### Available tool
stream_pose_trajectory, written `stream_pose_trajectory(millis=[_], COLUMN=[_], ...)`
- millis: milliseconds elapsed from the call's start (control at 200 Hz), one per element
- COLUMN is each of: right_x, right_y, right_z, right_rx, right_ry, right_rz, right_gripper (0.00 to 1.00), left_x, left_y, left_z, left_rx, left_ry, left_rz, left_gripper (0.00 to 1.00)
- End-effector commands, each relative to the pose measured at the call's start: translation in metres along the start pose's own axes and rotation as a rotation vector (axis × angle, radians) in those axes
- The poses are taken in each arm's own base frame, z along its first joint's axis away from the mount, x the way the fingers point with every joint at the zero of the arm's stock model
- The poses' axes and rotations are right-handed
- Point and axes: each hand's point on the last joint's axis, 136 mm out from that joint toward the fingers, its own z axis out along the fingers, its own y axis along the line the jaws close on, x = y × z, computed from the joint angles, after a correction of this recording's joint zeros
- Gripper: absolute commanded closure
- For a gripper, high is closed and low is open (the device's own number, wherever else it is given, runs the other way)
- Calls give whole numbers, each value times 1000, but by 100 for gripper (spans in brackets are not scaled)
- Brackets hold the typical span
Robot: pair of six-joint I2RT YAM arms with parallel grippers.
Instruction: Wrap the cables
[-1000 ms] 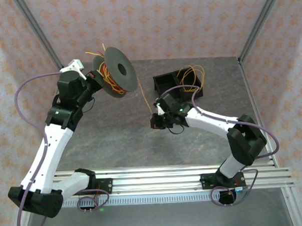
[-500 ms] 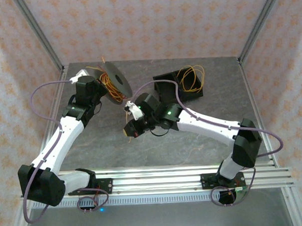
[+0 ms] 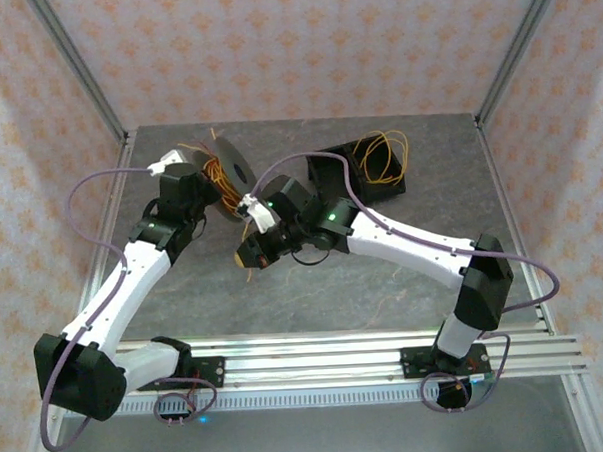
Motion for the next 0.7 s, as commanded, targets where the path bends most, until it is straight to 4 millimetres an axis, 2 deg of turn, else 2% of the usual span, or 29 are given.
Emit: stream_pose_trajectory(millis=[0, 275, 440, 501, 696], right_x=[-17, -40, -65, -73, -85], right_y=[46, 48, 30, 31, 19], right_z=[-21, -45, -67, -79, -104], right_rx=[-95, -77, -21, -36, 7], right_ry=[-70, -223, -390, -455, -588], right_rz=[-88, -80, -15, 2, 43], right_gripper=[100, 100, 100, 100, 100], left_x=[-34, -9, 7, 12, 21], left_y=[-17, -38, -52, -55, -64], left_z=[-14, -22, -29, -31, -38], left_rx=[20, 45, 73, 76, 104], left_ry=[-147, -91, -61, -56, -29], left_rz=[31, 195, 290, 316, 370], left_gripper=[100, 100, 100, 100, 100])
